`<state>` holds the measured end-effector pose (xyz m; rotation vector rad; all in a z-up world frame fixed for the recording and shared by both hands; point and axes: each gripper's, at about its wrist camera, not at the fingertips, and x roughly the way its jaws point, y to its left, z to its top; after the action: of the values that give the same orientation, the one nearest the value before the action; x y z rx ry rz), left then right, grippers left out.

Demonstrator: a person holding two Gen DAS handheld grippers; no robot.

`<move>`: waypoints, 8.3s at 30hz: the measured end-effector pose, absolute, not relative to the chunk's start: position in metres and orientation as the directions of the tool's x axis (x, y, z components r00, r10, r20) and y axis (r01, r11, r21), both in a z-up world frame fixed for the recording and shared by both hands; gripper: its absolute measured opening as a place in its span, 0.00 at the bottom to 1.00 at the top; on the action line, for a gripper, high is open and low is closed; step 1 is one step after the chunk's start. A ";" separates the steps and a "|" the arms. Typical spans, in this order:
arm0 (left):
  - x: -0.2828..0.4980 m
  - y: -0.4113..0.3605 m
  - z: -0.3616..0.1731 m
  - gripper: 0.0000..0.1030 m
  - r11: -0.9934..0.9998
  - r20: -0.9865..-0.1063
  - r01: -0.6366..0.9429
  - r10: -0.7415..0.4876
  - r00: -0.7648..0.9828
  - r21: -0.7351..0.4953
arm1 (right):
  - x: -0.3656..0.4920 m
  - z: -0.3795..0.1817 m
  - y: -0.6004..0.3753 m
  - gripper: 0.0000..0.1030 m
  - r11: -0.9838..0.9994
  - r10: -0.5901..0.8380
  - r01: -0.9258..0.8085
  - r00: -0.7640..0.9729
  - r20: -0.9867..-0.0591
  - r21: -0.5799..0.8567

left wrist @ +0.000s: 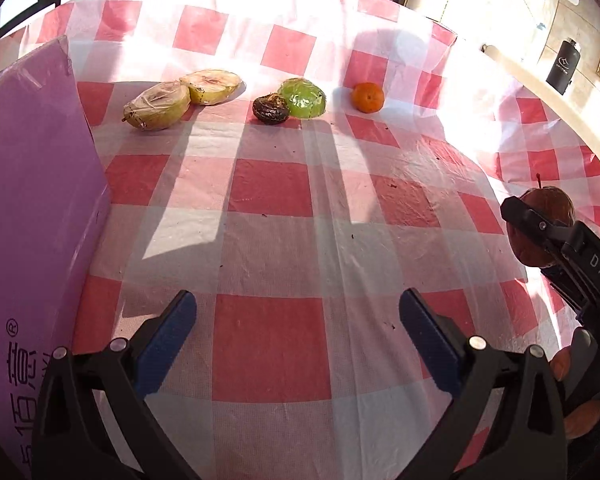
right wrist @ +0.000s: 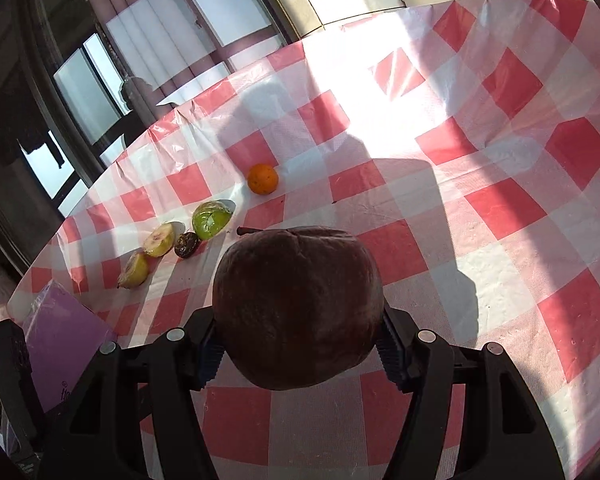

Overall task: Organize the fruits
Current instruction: 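Grasp the red pomegranate with the right gripper, then grasp the dark mangosteen with the left gripper while right holds the pomegranate, then carry the pomegranate and mangosteen into the white box and open both grippers, then withdraw both tools from the box back over the tablecloth, then grasp the small orange with the right gripper, then grasp the wrapped green fruit with the left gripper while right holds the orange, then lift the green fruit with the left gripper while right holds the orange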

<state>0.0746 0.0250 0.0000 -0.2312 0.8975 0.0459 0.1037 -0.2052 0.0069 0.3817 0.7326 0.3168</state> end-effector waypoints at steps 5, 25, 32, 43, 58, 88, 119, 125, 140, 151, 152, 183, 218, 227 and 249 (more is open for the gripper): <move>0.134 0.036 0.002 0.98 0.967 -0.783 -0.214 0.022 0.622 -0.142 | 0.106 0.004 -0.203 0.61 0.876 0.430 -0.162 0.688 -0.584 0.455; 0.178 0.041 0.013 0.36 0.981 -0.750 -0.147 0.004 0.662 -0.124 | 0.107 0.001 -0.201 0.61 0.865 0.452 -0.176 0.680 -0.577 0.471; 0.054 0.035 0.024 0.36 0.943 -0.670 -0.078 -0.169 0.723 -0.323 | 0.107 0.001 -0.200 0.61 0.867 0.450 -0.176 0.680 -0.579 0.467; 0.023 0.034 0.009 0.36 0.911 -0.646 -0.018 -0.277 0.712 -0.411 | 0.107 0.000 -0.199 0.61 0.872 0.442 -0.171 0.678 -0.587 0.458; 0.021 0.041 0.011 0.36 0.897 -0.619 -0.039 -0.272 0.737 -0.441 | 0.108 -0.001 -0.200 0.61 0.884 0.414 -0.141 0.680 -0.605 0.446; -0.195 0.101 0.152 0.36 0.975 -0.324 -0.146 0.085 0.942 -0.169 | -0.074 0.094 -0.051 0.61 0.777 0.627 -0.530 0.605 -0.490 0.339; -0.127 0.239 0.067 0.37 0.960 -0.853 -0.237 0.249 0.460 0.152 | -0.080 0.038 0.184 0.65 0.415 0.026 -0.829 0.423 -0.906 -0.375; -0.130 0.239 0.071 0.62 0.964 -0.856 -0.231 0.227 0.465 0.130 | -0.076 0.047 0.178 0.79 0.436 0.088 -0.847 0.376 -0.923 -0.303; -0.144 0.199 0.125 0.91 0.870 -0.628 -0.400 0.486 0.608 0.286 | -0.109 0.097 0.133 0.84 0.561 0.411 -0.752 0.615 -0.673 -0.345; -0.146 0.053 0.196 0.98 0.972 -0.174 -0.212 0.228 0.958 0.103 | -0.033 0.107 -0.078 0.89 0.931 0.347 -0.362 0.836 -0.425 0.048; -0.130 0.041 0.186 0.98 0.984 -0.207 -0.158 0.172 0.963 0.085 | -0.020 0.095 -0.098 0.89 0.947 0.310 -0.315 0.830 -0.463 0.069; 0.070 0.031 0.013 0.98 0.965 -0.701 -0.142 -0.055 0.712 -0.220 | 0.302 -0.003 -0.070 0.66 0.971 0.206 -0.223 0.624 -0.754 0.081; 0.215 0.016 0.017 0.98 0.958 -0.778 -0.264 0.079 0.623 -0.114 | 0.131 0.003 -0.201 0.40 0.849 0.447 -0.137 0.700 -0.557 0.510; 0.309 0.020 0.002 0.89 0.972 -0.816 -0.234 0.136 0.562 0.001 | 0.134 -0.001 -0.197 0.40 0.851 0.452 -0.140 0.686 -0.570 0.507; 0.010 0.023 0.023 0.57 0.959 -0.638 -0.119 -0.075 0.767 -0.256 | 0.134 -0.001 -0.199 0.40 0.850 0.454 -0.144 0.688 -0.566 0.507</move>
<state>0.0098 0.0228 0.0233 -0.2912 0.6993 0.0239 0.1339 -0.1986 -0.0012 0.4495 0.7414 0.3477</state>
